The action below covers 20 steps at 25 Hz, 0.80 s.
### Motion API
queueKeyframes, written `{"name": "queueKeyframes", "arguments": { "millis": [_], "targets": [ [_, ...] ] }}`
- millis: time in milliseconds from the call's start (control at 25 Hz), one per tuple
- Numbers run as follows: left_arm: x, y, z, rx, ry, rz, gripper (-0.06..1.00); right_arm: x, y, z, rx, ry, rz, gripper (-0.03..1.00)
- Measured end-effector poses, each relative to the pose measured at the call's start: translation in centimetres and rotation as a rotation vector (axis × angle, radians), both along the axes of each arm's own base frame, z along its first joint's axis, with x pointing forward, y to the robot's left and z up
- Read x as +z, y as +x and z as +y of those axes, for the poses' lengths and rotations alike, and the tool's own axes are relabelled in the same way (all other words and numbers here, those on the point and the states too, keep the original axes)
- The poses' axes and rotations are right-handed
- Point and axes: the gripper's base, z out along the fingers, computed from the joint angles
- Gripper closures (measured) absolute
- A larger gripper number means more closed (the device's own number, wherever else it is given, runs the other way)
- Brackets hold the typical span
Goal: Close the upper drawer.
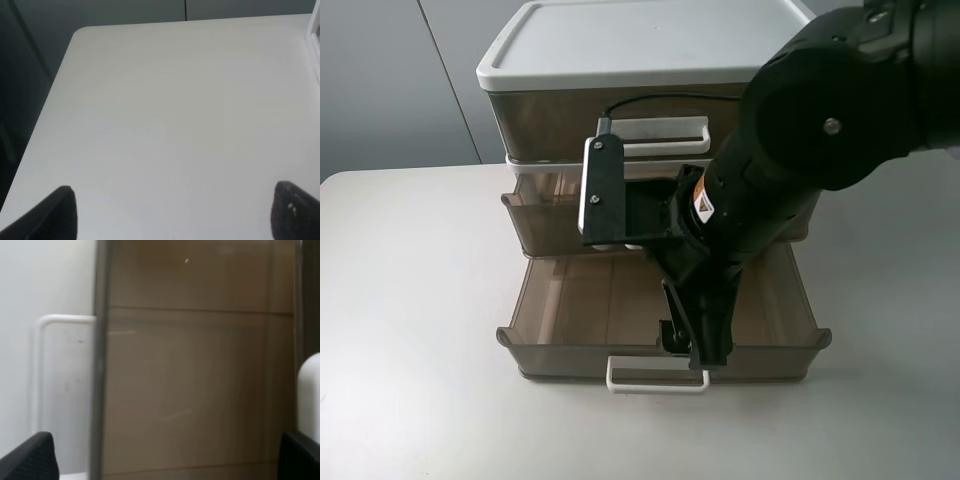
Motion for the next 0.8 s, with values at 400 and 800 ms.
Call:
{"name": "queueKeyframes", "arguments": {
  "millis": [400,800],
  "targets": [
    [0.0,0.0,0.0,0.000,0.000,0.000,0.20,-0.5,1.6,-0.1,0.006,-0.022,-0.103,0.30],
    [0.0,0.0,0.0,0.000,0.000,0.000,0.20,-1.5,2.8,-0.1,-0.067,-0.051,-0.188,0.30]
  ]
}}
